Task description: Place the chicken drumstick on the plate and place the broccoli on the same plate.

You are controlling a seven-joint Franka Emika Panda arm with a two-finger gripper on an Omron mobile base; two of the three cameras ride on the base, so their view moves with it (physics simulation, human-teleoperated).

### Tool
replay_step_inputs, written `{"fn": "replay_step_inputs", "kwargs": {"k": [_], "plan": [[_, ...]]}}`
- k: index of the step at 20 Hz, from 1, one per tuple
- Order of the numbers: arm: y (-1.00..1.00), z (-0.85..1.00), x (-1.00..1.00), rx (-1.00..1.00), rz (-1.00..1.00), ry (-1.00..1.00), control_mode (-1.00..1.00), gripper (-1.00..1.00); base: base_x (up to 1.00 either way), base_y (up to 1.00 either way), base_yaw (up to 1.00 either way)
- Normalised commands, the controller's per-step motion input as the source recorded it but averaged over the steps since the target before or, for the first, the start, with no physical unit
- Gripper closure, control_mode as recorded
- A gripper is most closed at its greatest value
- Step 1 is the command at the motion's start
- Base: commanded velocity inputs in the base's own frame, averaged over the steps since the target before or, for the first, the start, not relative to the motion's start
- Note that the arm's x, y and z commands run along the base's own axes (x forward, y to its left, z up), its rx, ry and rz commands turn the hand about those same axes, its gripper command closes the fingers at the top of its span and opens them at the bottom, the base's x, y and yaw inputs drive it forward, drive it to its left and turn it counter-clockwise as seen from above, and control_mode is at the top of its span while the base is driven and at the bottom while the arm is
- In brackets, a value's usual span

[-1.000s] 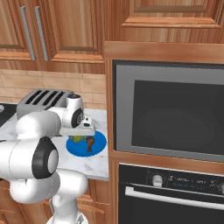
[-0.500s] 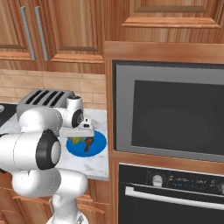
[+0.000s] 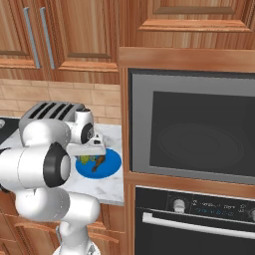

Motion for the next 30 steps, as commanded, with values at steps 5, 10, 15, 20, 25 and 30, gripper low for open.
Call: {"fn": "replay_step_inputs", "kwargs": {"k": [5, 10, 15, 20, 25, 30], "plan": [[0.00, -0.14, 0.00, 0.00, 0.01, 0.00, -1.00, 1.00, 0.00, 0.00, 0.00], [0.00, -0.08, 0.00, 0.00, 0.00, 0.00, -1.00, -1.00, 0.00, 0.00, 0.00], [-0.08, 0.00, 0.00, 0.00, 0.02, 0.00, -1.00, -1.00, 0.00, 0.00, 0.00], [-0.11, 0.00, 0.00, 0.00, 0.00, 0.00, -1.00, -1.00, 0.00, 0.00, 0.00], [-0.08, 0.07, 0.00, 0.00, 0.00, 0.00, -1.00, -1.00, 0.00, 0.00, 0.00], [0.00, 0.24, -0.05, 0.00, 0.00, 0.00, -1.00, -1.00, 0.00, 0.00, 0.00]]}}
